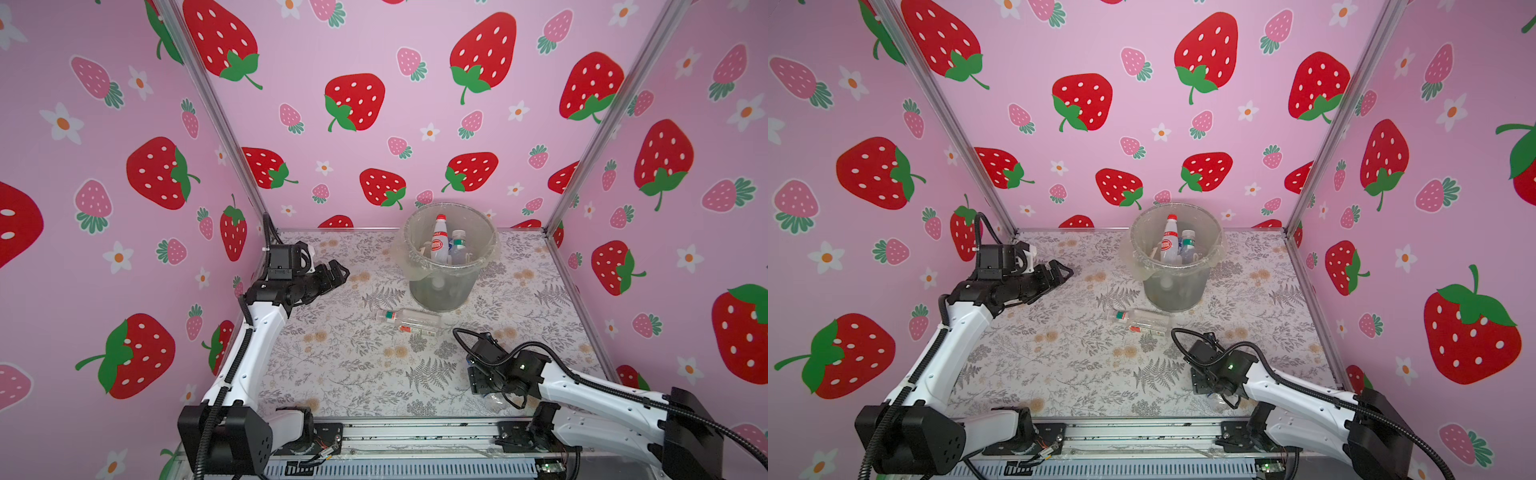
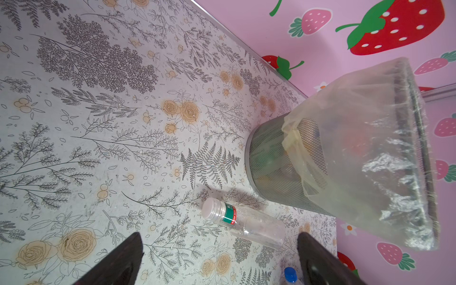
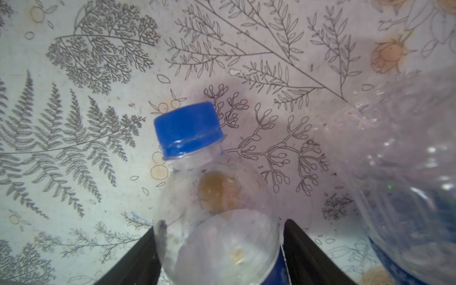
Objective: Throw the plastic bottles in the bin
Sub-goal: Pick up the plastic bottle from the bottom-right of the table.
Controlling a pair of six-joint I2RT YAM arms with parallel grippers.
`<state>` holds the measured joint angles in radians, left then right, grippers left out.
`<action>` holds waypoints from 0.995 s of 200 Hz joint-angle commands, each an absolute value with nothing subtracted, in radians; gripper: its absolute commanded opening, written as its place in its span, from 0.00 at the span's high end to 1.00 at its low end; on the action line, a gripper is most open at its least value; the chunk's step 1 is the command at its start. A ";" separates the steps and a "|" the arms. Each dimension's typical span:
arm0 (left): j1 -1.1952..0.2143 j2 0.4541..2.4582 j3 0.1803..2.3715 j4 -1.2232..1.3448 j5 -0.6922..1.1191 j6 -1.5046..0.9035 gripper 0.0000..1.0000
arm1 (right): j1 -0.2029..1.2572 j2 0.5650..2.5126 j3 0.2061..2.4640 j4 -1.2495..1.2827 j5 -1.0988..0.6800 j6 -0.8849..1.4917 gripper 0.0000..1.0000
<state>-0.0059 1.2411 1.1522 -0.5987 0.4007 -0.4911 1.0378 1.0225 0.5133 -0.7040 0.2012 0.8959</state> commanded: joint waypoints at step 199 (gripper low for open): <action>0.000 1.226 1.143 -0.604 0.397 -0.477 0.01 | 1.049 0.827 0.617 -0.665 0.281 0.950 0.43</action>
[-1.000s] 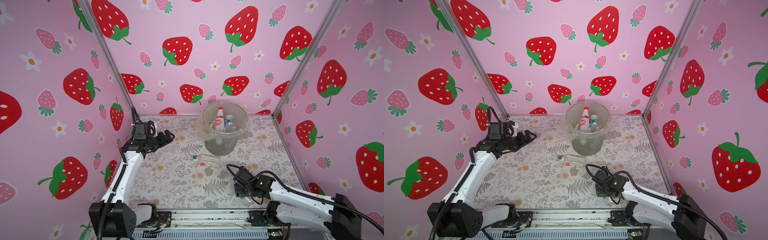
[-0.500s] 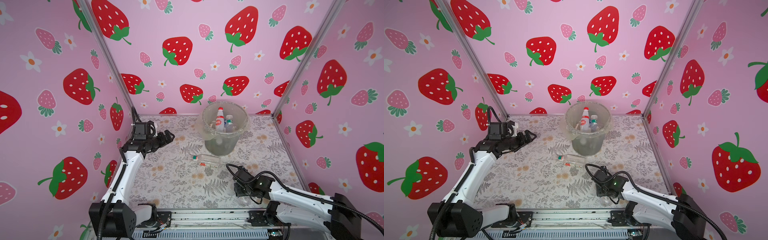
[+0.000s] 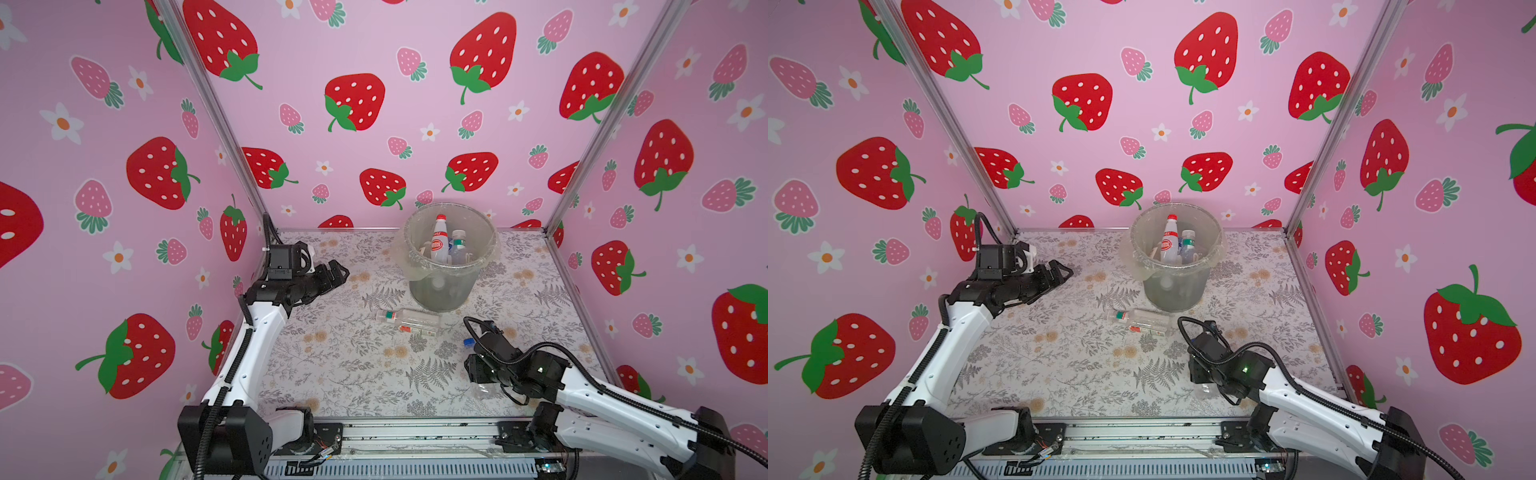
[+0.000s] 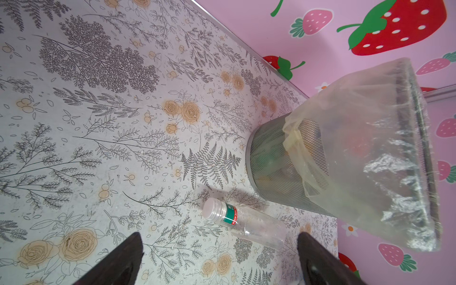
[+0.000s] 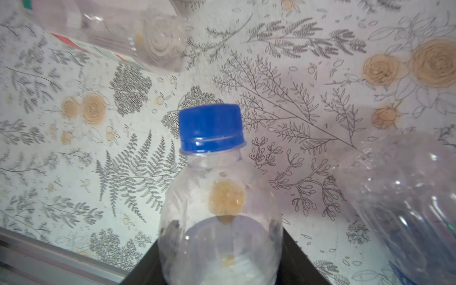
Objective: Throw the plastic bottles in the bin
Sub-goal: Pick up the plastic bottle from the bottom-right of the table, then throw the plastic bottle into the trash bin.
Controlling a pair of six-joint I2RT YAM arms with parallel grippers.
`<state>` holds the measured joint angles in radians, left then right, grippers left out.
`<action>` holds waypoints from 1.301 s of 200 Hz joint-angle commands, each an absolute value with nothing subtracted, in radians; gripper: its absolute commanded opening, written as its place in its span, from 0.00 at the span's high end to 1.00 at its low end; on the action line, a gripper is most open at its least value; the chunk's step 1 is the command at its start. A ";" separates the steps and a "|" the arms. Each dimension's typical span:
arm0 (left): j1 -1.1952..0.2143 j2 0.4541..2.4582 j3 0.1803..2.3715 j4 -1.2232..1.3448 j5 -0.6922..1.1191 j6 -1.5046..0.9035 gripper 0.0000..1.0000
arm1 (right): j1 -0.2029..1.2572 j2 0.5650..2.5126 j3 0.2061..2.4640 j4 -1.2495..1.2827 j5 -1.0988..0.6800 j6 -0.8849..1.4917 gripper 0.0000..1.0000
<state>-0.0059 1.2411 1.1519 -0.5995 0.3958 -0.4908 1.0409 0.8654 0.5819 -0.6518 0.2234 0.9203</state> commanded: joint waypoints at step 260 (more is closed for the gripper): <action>0.000 1.249 1.134 -0.588 0.427 -0.491 0.01 | 1.049 0.784 1.073 -0.583 0.691 0.694 0.44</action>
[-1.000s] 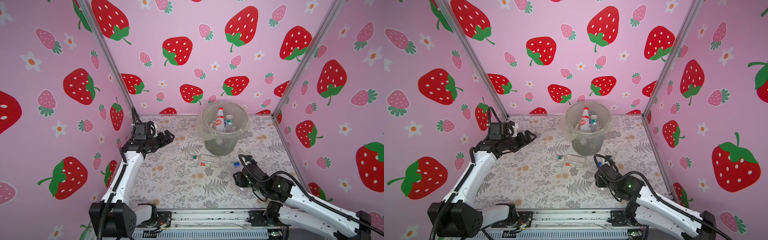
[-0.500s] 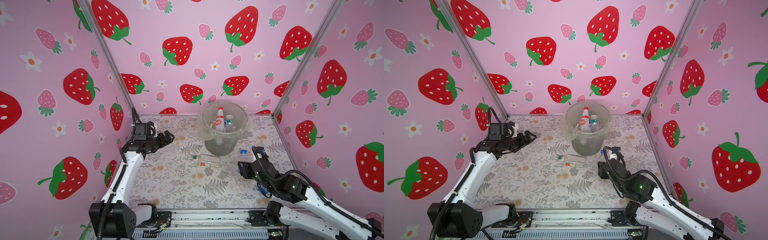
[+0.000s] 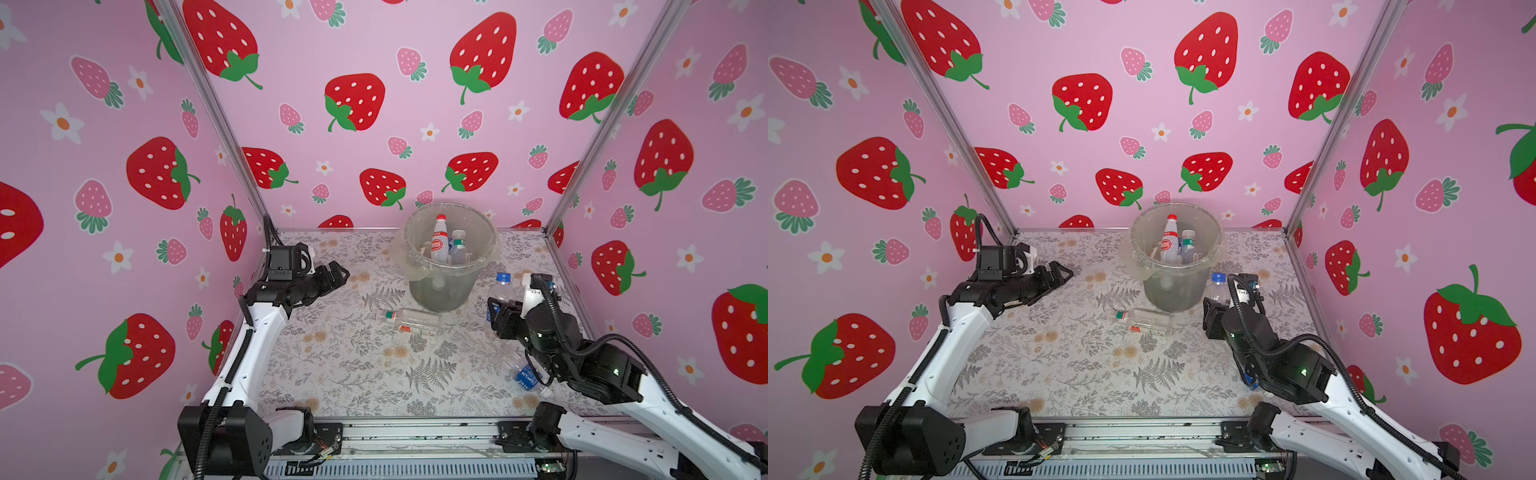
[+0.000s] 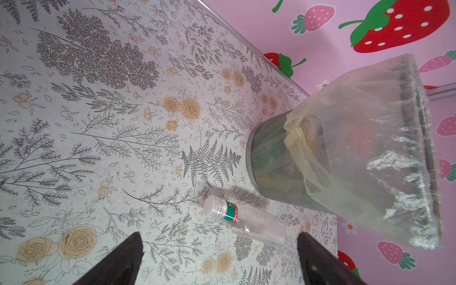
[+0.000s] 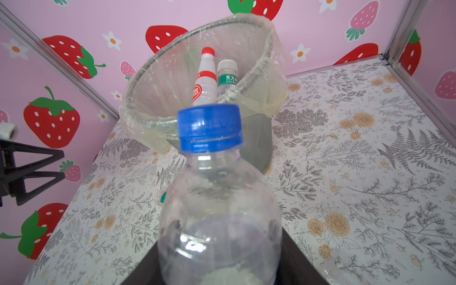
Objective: Throw the plastic bottles in the bin
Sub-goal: Throw the plastic bottle into the trash bin.
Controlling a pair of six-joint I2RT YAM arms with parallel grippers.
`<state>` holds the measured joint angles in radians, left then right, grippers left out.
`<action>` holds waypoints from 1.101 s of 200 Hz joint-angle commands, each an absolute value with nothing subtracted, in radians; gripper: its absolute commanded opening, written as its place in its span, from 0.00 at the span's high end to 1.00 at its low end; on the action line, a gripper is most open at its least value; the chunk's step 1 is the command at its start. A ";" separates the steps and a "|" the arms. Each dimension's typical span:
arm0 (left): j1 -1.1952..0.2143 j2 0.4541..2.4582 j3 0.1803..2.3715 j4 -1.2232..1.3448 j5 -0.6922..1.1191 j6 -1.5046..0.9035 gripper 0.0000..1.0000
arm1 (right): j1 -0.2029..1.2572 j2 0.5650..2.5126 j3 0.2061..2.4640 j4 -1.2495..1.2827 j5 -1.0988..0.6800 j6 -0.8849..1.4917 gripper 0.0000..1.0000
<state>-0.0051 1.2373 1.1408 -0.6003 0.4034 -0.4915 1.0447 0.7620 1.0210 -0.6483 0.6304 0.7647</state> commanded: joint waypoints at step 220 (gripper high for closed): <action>0.000 1.259 1.131 -0.587 0.433 -0.495 0.01 | 0.838 1.166 1.336 -0.204 0.538 0.406 0.43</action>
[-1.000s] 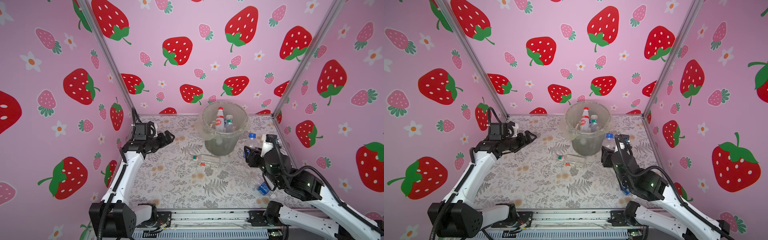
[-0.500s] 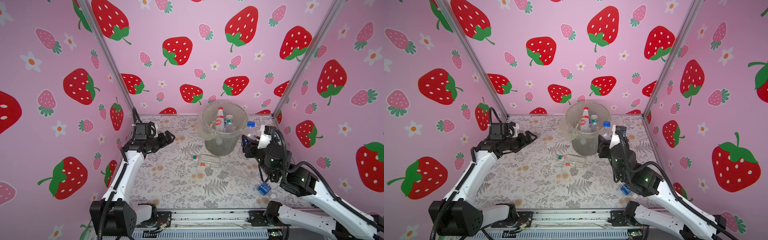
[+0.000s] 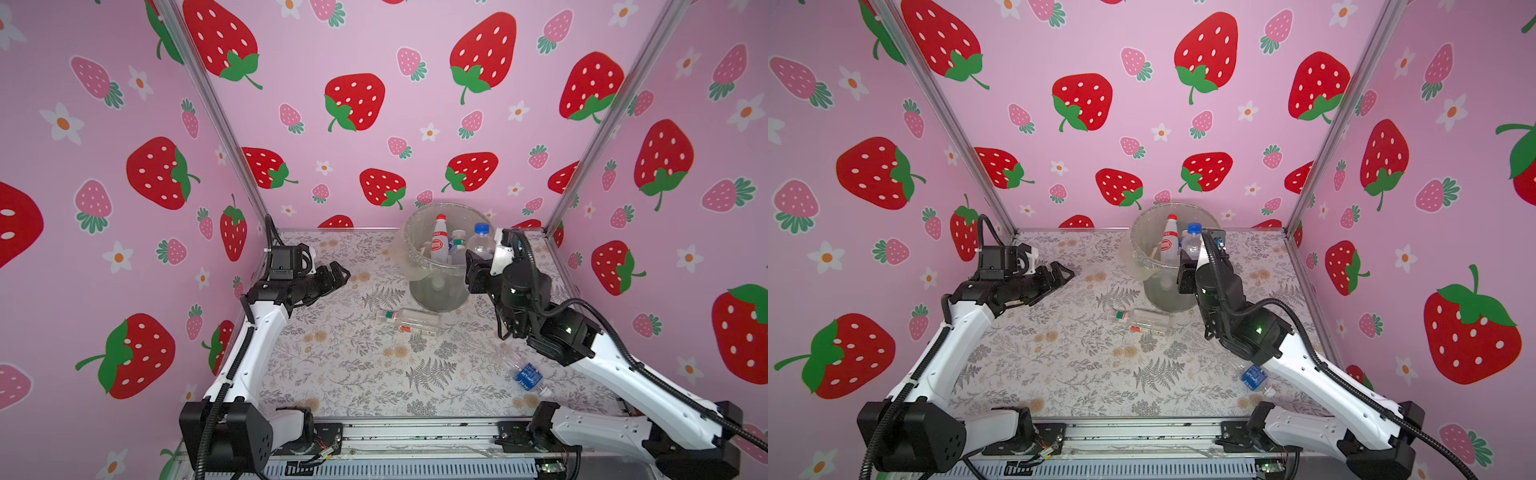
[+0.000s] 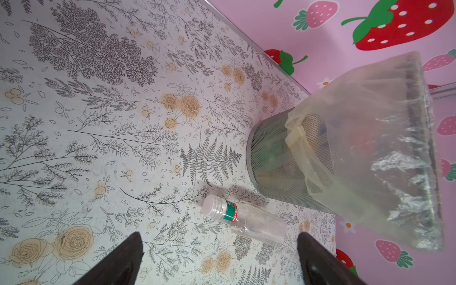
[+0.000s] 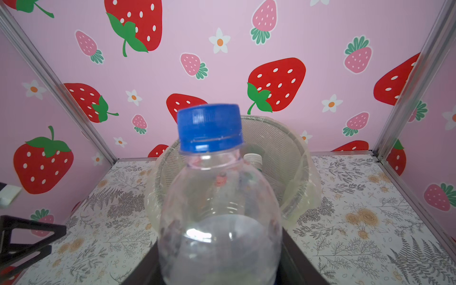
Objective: Throw the plastic bottles in the bin
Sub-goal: Throw the plastic bottle into the trash bin.
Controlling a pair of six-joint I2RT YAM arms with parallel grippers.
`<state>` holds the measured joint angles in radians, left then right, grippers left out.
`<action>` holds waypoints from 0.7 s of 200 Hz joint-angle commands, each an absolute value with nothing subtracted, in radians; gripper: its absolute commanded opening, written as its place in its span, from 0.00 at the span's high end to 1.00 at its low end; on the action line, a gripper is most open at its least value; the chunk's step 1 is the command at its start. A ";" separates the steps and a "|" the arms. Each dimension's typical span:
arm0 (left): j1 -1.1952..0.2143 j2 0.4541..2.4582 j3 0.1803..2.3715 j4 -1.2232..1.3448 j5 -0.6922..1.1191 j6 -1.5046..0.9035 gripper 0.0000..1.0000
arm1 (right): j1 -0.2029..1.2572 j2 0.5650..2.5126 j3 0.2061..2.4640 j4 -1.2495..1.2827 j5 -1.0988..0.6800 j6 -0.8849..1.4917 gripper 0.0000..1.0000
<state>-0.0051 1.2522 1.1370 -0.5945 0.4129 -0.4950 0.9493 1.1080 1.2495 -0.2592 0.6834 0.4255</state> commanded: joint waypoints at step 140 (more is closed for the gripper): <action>-0.001 1.267 1.136 -0.590 0.443 -0.495 0.01 | 0.634 1.245 1.399 -0.234 0.201 0.462 0.01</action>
<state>-0.0048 1.2705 1.1370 -0.5945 0.4232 -0.4953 0.6346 1.3598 1.4883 -0.2939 0.1944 0.4488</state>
